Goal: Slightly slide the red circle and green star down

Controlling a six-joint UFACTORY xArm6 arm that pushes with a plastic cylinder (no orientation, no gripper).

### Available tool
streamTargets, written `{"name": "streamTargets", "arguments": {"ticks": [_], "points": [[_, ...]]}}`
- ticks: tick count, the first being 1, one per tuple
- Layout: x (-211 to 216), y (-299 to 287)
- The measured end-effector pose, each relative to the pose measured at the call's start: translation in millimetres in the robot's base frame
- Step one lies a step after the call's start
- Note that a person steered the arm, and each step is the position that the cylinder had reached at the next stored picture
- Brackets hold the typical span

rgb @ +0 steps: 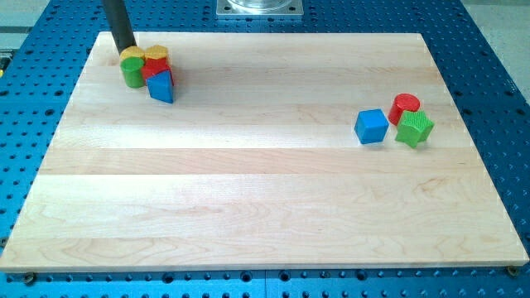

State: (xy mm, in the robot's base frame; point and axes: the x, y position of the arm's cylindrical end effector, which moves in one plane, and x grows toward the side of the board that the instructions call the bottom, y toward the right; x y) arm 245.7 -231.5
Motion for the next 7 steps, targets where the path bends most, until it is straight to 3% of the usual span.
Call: {"name": "streamTargets", "arguments": {"ticks": [1, 2, 3, 5, 7], "points": [[-9.4, 2.0], [-26.5, 54.3], [-8.7, 121.4], [54.5, 197.9], [55.6, 359.1]]}}
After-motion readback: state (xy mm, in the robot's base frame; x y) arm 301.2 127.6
